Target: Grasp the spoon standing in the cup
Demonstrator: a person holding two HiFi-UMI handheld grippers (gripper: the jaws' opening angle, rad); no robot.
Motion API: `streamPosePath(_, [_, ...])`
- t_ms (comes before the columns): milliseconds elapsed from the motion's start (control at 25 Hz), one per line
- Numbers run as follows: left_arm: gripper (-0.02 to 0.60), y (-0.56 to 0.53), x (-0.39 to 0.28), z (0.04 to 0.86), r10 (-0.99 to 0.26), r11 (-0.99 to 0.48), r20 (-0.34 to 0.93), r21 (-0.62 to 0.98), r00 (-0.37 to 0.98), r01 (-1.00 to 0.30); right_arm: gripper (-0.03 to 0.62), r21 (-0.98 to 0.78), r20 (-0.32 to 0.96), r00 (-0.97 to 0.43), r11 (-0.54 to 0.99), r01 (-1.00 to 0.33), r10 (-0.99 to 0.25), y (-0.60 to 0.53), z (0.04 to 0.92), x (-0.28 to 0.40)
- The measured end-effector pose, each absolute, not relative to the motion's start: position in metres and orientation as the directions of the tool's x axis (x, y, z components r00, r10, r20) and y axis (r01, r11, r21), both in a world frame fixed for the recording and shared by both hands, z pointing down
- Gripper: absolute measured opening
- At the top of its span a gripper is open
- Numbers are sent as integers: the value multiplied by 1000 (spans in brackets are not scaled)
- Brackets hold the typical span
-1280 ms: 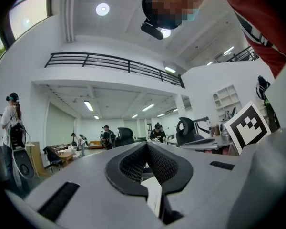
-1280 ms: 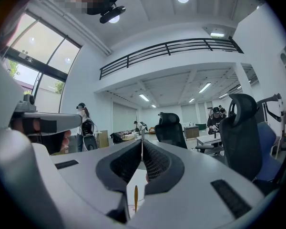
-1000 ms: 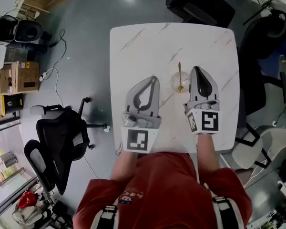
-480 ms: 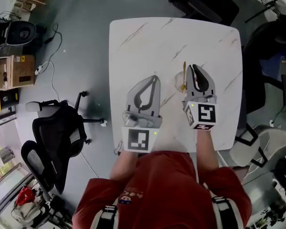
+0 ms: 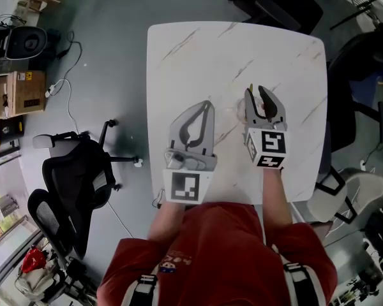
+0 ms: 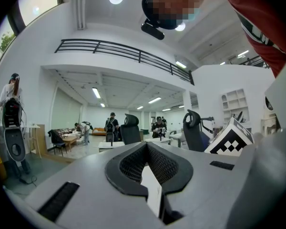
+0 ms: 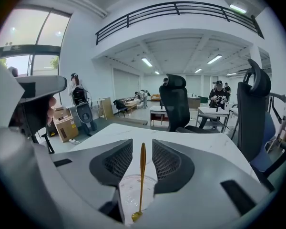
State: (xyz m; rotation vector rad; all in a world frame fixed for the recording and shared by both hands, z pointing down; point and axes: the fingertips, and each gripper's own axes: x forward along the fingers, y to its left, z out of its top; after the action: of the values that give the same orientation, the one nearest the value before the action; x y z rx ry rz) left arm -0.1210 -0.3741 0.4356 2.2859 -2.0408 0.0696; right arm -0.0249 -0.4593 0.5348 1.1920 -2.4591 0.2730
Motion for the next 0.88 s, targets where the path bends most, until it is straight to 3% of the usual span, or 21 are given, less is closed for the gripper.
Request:
streamPosePath(240, [9,-376,-128,437,-991,-101,83,31,103,-994,107,47,505,-510,613,-789,-696,-464,554,-28])
streamPosePath(880, [9,-379,-139,441,-992,-85,91,46,89,-995,83,74,540,-466,591,-803,-701,-467,563,-33])
